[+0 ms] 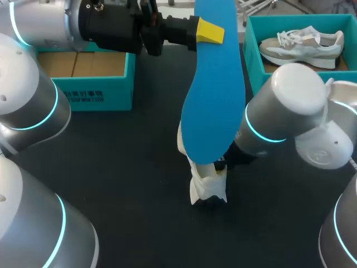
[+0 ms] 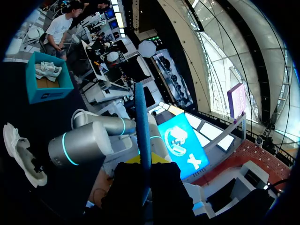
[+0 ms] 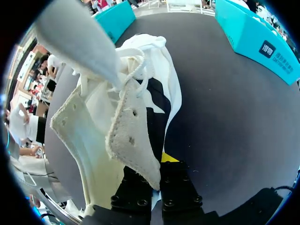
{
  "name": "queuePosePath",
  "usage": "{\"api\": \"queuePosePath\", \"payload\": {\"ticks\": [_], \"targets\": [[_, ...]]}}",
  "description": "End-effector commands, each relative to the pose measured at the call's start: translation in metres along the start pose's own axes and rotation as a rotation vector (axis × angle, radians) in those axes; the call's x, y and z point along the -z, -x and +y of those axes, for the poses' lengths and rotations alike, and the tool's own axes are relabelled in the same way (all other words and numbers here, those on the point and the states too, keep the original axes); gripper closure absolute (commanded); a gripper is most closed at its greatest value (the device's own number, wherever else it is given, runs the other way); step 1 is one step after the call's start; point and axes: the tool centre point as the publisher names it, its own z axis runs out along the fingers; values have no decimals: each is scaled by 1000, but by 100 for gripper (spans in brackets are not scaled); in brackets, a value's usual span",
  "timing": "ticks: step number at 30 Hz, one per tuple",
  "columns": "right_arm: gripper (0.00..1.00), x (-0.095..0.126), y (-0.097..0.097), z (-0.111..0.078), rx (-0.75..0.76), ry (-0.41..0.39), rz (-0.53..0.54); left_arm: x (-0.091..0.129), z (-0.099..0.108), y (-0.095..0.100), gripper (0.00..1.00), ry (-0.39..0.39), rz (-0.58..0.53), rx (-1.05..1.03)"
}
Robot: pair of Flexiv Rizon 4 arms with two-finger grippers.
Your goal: Take the shoe out of the shoebox, open the shoe tongue, remove and reinsert the insole, then place the shoe into the shoebox
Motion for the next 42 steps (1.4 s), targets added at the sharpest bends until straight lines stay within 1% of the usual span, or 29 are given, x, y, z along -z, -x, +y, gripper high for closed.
{"api": "queuePosePath", "payload": {"ticks": [1,2,8,13,16,17,18,19,24,26,27,28,29,42], "targets": [[100,-5,-7,-2,-12,-9,-15,0,1,1,100,-2,1,0],[100,-8,-5,-4,-17,-7,-10,0,1,1,100,-2,1,0],[100,-21,-8,-8,-60,-6,-6,0,1,1,100,-2,1,0],[100,-32,-3,-12,-92,-6,-7,0,1,1,100,-2,1,0],[100,-33,0,-13,-128,-1,7,0,1,1,100,-2,1,0],[52,-33,1,-13,-129,-2,17,0,1,1,100,-2,1,0],[12,-31,1,-14,-129,-5,16,0,1,1,100,-2,1,0],[0,-28,2,-14,-132,-7,11,0,1,1,100,-2,1,0],[0,-7,3,-17,-144,-5,62,0,1,1,100,-2,1,0],[0,7,1,-16,-136,-20,111,0,1,1,100,-2,1,0],[0,13,7,-19,-145,-14,118,0,1,1,100,-2,1,0],[0,20,8,-20,-139,-31,145,0,1,1,100,-2,1,0],[0,27,9,-20,-106,-26,195,0,1,1,100,-2,1,0],[0,27,9,-20,-106,-26,195,0,1,1,100,-2,1,0]]}}
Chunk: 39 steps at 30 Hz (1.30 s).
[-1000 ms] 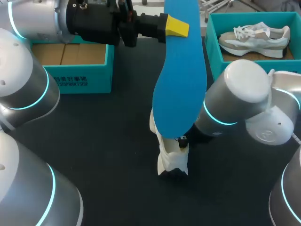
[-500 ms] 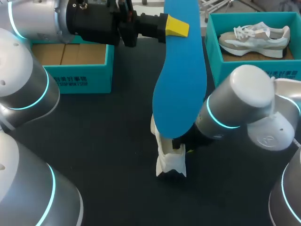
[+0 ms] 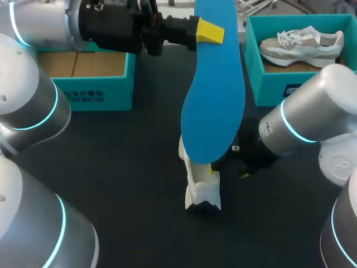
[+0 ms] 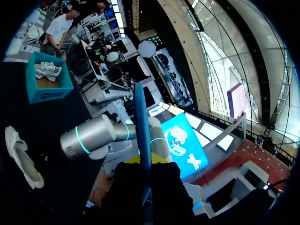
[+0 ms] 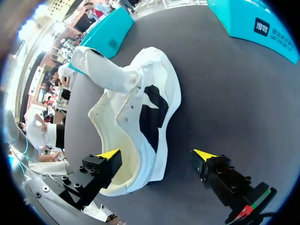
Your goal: Take the shoe out of the shoebox, open the shoe tongue, remove and reinsert the insole, then place the shoe into the shoebox
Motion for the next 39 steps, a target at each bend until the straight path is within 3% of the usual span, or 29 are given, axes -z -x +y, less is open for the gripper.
{"api": "queuePosePath", "payload": {"ticks": [1,4,9,16,20,31,39], "targets": [[0,2,1,-3,-1,5,6,0,1,1,100,-2,1,0],[0,10,-13,9,-29,90,113,0,1,1,100,-2,1,0],[0,30,-25,21,-29,106,255,0,1,1,100,-2,1,0],[0,52,-34,32,-13,59,467,0,1,1,100,-2,1,0],[0,67,-36,36,-17,87,580,0,1,1,100,-2,1,0],[0,94,-29,46,12,82,672,0,1,1,100,-2,1,0],[0,113,-35,54,-34,95,762,0,1,1,100,-2,1,0]]}}
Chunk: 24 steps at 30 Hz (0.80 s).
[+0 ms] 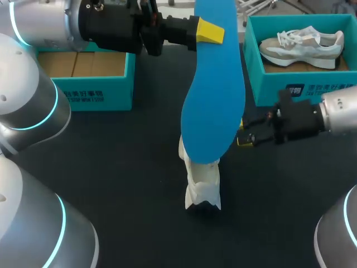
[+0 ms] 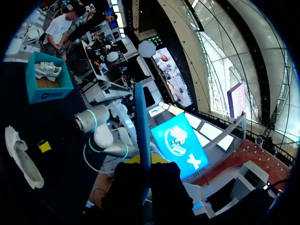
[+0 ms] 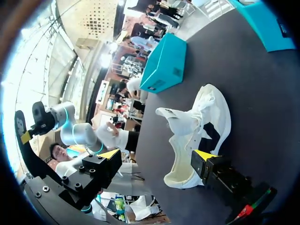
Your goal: Take the shoe out of the shoebox, open the shoe tongue, remove and reinsert the insole, then place the shoe into the shoebox
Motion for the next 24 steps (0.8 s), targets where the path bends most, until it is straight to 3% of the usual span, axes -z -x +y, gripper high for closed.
{"api": "queuePosePath", "payload": {"ticks": [1,11,13,20,24], "targets": [[0,5,-5,2,-32,24,21,0,1,1,100,-2,1,0],[0,5,-5,2,-32,24,21,0,1,1,100,-2,1,0],[0,2,2,-4,-76,74,85,0,1,1,100,-2,1,0],[0,5,-25,1,-49,64,155,0,1,1,100,-2,1,0],[0,14,-50,14,-50,57,165,0,1,1,100,-2,1,0]]}}
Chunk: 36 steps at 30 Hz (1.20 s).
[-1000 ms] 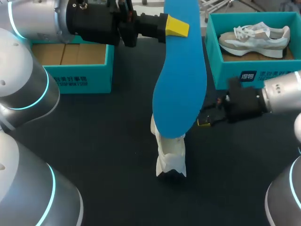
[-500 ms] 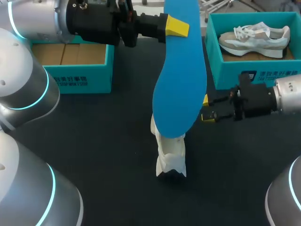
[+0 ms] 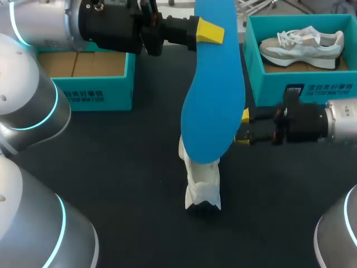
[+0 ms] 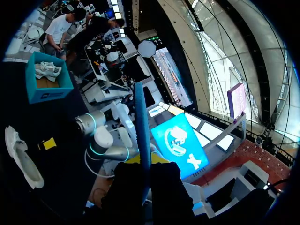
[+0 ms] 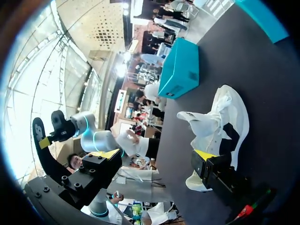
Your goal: Take the shoe out of the shoebox, open the shoe tongue, remove and reinsert the insole, then place the shoe into the shoebox
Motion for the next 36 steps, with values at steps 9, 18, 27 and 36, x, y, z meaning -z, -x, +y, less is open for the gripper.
{"api": "queuePosePath", "payload": {"ticks": [9,18,27,36], "targets": [[0,6,-46,22,-44,-57,-43,0,1,1,100,-2,1,0],[0,6,-46,22,-44,-57,-43,9,9,28,100,14,-67,-287],[0,6,-46,22,-44,-57,-43,31,10,67,100,23,-59,-965],[0,6,-46,22,-44,-57,-43,30,10,86,100,-95,-90,-1021]]}}
